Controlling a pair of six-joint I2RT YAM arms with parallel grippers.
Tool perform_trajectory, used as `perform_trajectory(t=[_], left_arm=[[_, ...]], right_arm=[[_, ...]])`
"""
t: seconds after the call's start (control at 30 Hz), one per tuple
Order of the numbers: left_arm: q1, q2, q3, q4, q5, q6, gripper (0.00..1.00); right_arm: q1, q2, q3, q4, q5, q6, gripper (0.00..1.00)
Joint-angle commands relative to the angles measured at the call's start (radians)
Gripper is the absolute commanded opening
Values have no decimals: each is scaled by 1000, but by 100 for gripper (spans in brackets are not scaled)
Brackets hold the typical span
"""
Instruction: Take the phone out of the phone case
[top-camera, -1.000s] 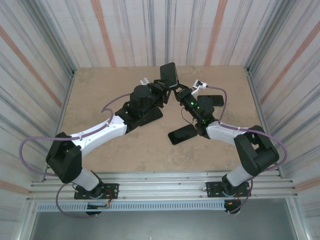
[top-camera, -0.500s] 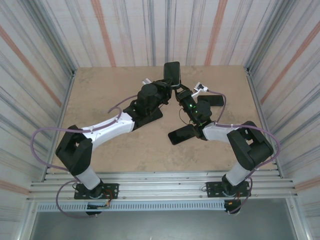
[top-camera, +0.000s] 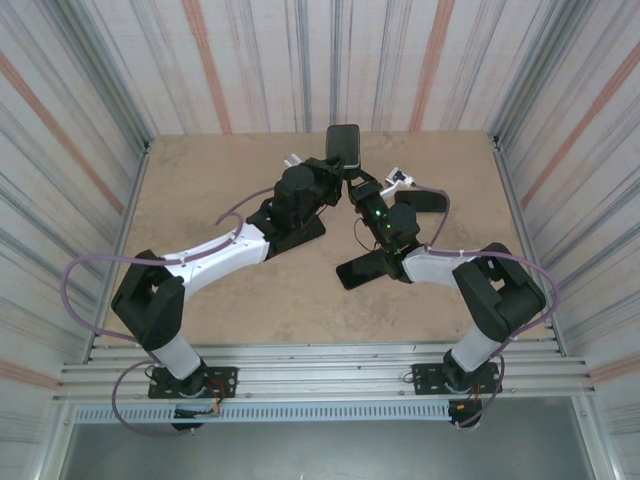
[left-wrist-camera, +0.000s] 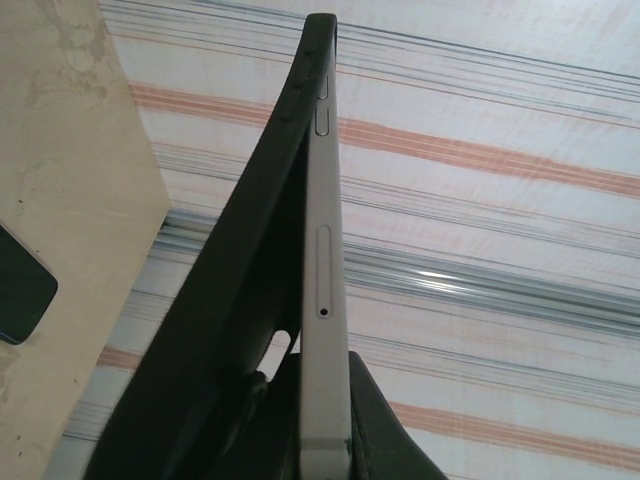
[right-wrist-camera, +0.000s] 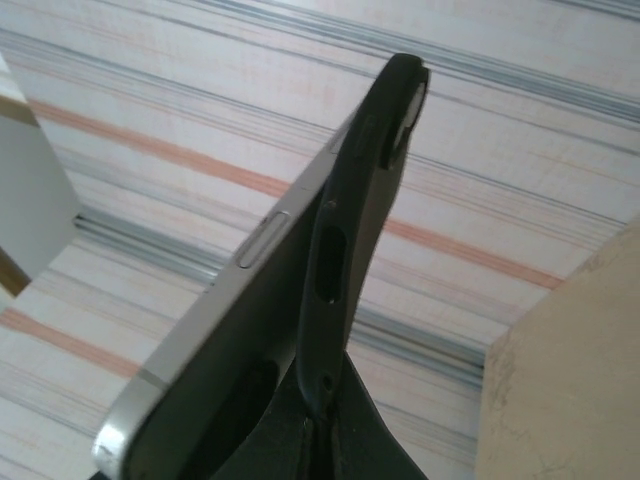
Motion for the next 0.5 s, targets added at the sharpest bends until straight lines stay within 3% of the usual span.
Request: perform_trajectory(t=[0.0,0.13,0.47], left_arm=[[-7,-27,52,70,-11,57,0],[-13,-26,71,61,-9,93,0],[-16,-10,113,39,13,142,0]], right_arm=[[28,-45,10,-162,35,1,0],[42,-56,47,-276,55,-9,0],[61,-38,75,-306,95,-64,0]])
